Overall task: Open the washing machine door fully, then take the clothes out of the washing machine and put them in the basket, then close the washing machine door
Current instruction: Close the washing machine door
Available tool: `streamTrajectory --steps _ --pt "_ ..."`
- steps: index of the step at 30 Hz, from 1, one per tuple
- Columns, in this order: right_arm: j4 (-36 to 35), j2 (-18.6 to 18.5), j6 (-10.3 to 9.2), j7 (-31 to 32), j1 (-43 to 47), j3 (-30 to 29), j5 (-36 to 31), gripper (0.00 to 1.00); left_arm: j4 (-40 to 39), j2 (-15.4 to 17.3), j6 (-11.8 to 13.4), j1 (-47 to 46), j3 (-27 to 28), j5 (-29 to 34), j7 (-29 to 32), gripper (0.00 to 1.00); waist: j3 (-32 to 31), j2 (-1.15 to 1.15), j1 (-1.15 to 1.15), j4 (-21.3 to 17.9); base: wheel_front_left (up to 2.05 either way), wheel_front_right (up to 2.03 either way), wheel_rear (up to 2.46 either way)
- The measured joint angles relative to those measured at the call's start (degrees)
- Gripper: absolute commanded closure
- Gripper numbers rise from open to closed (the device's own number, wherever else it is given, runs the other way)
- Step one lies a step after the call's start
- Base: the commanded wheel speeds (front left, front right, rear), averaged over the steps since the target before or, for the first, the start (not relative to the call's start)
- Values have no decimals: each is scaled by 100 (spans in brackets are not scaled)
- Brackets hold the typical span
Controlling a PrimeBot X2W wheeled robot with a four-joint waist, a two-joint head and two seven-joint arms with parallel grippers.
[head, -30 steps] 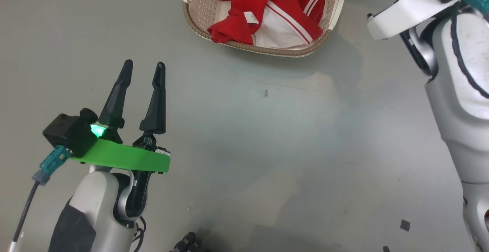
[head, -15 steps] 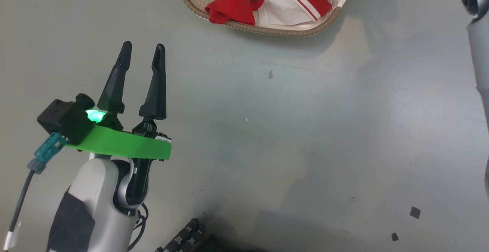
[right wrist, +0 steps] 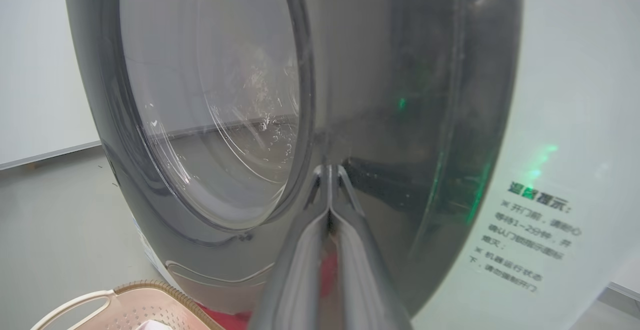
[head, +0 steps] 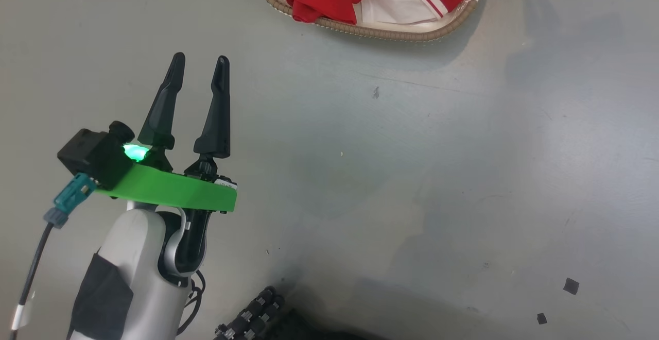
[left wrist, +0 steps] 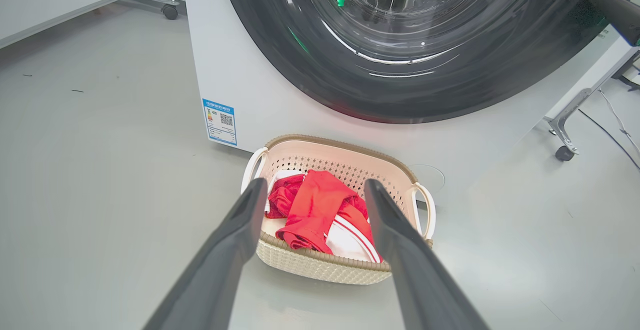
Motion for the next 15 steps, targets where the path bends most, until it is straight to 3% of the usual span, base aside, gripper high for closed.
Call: streamTrajectory --steps 15 --pt "701 29 -89 -538 131 79 -52 100 227 -22 0 -88 88 8 0 0 -265 0 0 -41 0 0 0"
